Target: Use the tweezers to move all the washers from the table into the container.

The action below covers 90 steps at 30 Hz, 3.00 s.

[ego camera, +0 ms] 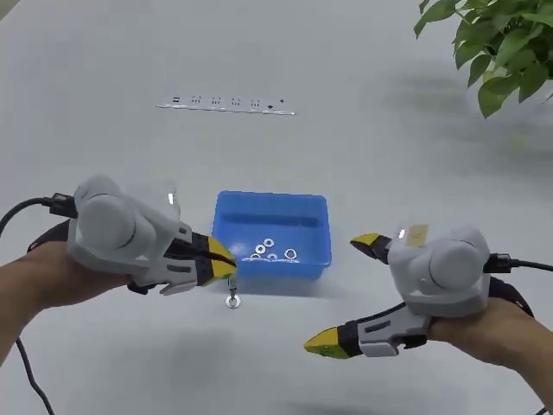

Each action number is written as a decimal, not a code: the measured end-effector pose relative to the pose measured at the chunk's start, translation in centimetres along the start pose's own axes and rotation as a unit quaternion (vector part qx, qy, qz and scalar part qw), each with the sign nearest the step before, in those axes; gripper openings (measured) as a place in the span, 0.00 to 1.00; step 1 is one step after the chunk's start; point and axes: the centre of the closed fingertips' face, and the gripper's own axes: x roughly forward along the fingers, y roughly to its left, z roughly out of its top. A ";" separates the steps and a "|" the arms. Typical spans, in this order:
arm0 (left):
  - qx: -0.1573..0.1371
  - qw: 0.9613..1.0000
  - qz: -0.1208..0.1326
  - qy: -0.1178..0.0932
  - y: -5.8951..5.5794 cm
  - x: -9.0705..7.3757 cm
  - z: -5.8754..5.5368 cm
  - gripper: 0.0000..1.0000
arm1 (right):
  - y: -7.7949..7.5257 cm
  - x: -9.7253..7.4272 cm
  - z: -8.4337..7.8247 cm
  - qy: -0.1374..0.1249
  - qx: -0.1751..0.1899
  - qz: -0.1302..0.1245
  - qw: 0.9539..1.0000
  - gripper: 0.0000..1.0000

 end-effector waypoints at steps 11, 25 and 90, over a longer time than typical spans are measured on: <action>0.004 1.000 0.000 -0.003 0.2 0.0 -0.2 0.06 | 0.6 0.3 0.8 -0.013 -0.021 0.015 1.000 0.93; 0.039 0.998 -0.031 0.031 0.4 -0.5 -1.0 0.06 | 2.2 2.5 3.1 -0.020 -0.114 0.077 0.990 0.65; 0.055 0.996 -0.056 0.049 0.4 -0.1 -1.0 0.06 | 4.4 10.4 5.8 0.029 -0.198 0.174 0.964 0.07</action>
